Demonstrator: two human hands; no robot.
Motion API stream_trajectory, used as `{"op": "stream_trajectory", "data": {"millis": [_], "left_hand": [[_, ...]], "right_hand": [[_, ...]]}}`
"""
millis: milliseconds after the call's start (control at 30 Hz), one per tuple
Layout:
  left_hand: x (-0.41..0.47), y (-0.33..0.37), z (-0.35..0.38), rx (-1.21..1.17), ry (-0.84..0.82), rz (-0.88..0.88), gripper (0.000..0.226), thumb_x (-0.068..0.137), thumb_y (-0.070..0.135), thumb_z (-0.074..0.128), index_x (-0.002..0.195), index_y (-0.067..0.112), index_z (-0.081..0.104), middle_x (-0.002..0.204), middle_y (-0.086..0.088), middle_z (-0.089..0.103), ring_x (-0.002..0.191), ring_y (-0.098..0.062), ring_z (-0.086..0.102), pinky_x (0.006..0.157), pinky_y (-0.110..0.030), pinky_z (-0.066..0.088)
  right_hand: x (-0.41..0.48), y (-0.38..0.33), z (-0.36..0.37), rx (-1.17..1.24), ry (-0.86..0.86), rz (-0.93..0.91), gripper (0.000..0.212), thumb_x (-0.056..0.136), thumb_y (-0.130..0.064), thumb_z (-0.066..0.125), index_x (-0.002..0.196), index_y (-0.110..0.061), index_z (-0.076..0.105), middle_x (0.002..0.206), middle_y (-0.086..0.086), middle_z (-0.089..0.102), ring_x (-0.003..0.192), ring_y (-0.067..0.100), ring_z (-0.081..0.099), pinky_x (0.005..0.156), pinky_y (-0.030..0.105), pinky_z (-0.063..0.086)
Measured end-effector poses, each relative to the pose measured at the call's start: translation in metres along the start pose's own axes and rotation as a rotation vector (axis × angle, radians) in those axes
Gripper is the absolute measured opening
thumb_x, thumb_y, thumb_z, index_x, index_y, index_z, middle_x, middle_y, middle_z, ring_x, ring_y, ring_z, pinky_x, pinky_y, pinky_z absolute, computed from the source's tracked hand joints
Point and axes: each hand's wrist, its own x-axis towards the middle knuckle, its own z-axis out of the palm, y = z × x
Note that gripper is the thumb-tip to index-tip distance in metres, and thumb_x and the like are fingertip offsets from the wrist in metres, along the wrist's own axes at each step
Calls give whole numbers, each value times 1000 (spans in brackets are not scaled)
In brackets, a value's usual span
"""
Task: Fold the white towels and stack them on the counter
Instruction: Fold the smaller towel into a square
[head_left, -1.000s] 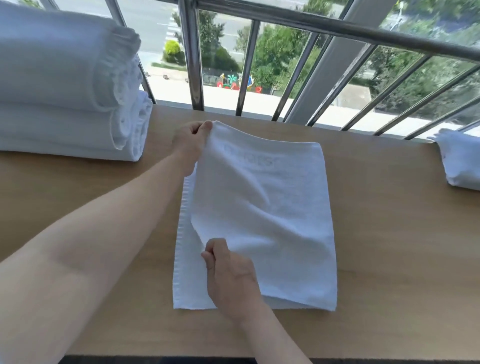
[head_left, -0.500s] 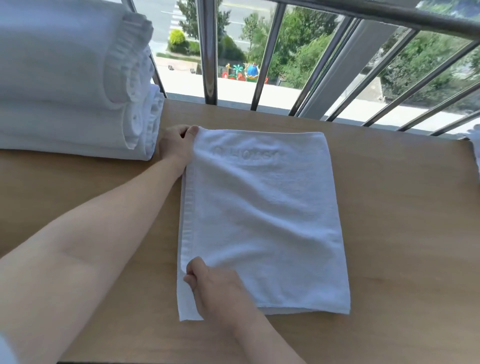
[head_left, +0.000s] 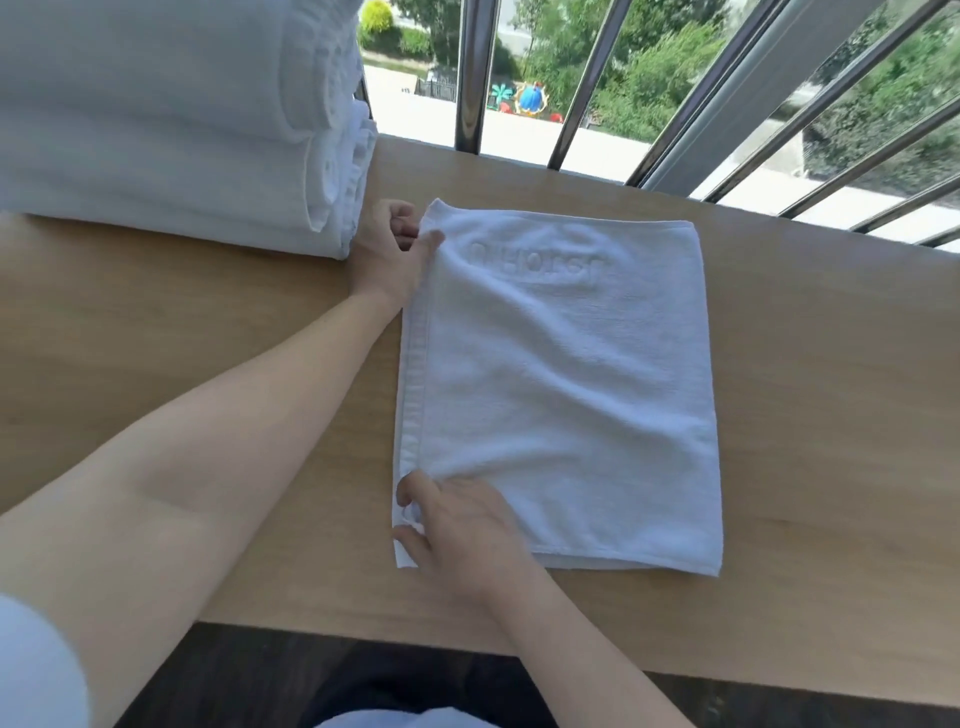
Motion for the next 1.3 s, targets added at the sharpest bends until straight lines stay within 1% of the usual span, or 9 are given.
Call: {"op": "stream_trajectory", "data": {"millis": [300,467,633,767,833,867,1000,1100,1300], "left_hand": [[-50,-10,-11,-24,-35,76,47,77,28,85,113,16,58,92,10,67,77,2,62,66,-8,47],[-65,-13,-6,14,32,75,36,83,15,74,113,21,56,97,10,65,81,-8,64,76,-33,56],[-66,-9,9,60,41,155,40,90,3,60,128,14,54,110,10,58,100,-9,61,86,-27,51],[-59,-2,22,17,-19,207,41,93,-5,54,132,9,52,128,-4,59,120,-13,58,95,-12,46],[-57,1,29,50,-59,255,38,96,-4,51,133,7,51,133,-8,57,122,-16,57,93,-8,41],[-56,3,32,72,-85,282,37,97,-2,49,133,7,50,134,-9,56,122,-19,57,95,-13,42],[-61,8,41,272,-154,329,42,101,6,44,143,10,47,151,-9,43,134,-31,46,108,-43,37],[-90,5,42,447,-103,342,44,101,15,50,145,13,48,161,-8,29,152,-28,19,117,-42,18],[-199,-26,46,537,-165,389,45,98,9,55,142,7,52,157,-8,40,149,-28,28,117,-46,22]], "right_hand": [[-4,-2,11,-43,53,15,31,95,-46,55,114,-26,43,93,-8,62,86,17,58,69,31,32],[-2,-4,13,-113,31,-20,28,100,-41,50,120,-23,44,99,-4,66,88,21,61,69,33,29],[-2,-6,8,-95,-38,-68,29,102,-36,47,124,-17,46,90,2,67,80,23,61,63,35,31],[-6,10,-15,182,90,138,28,103,-33,45,130,-26,53,97,-3,65,88,18,58,77,36,47],[-7,33,-31,66,298,188,26,100,-23,53,124,-22,63,103,0,62,95,23,56,87,38,43],[-6,45,-39,-28,358,214,26,97,-21,57,122,-21,66,107,2,60,99,26,55,91,38,40],[-5,79,-57,-253,318,329,38,94,-39,59,132,-35,58,141,1,46,131,25,40,108,36,19],[-5,85,-53,-231,339,335,43,94,-46,59,136,-36,55,150,2,39,146,26,25,118,47,12],[8,94,-44,-194,295,432,49,104,-51,26,151,-53,16,166,-11,4,152,11,-5,118,39,-3]]}}
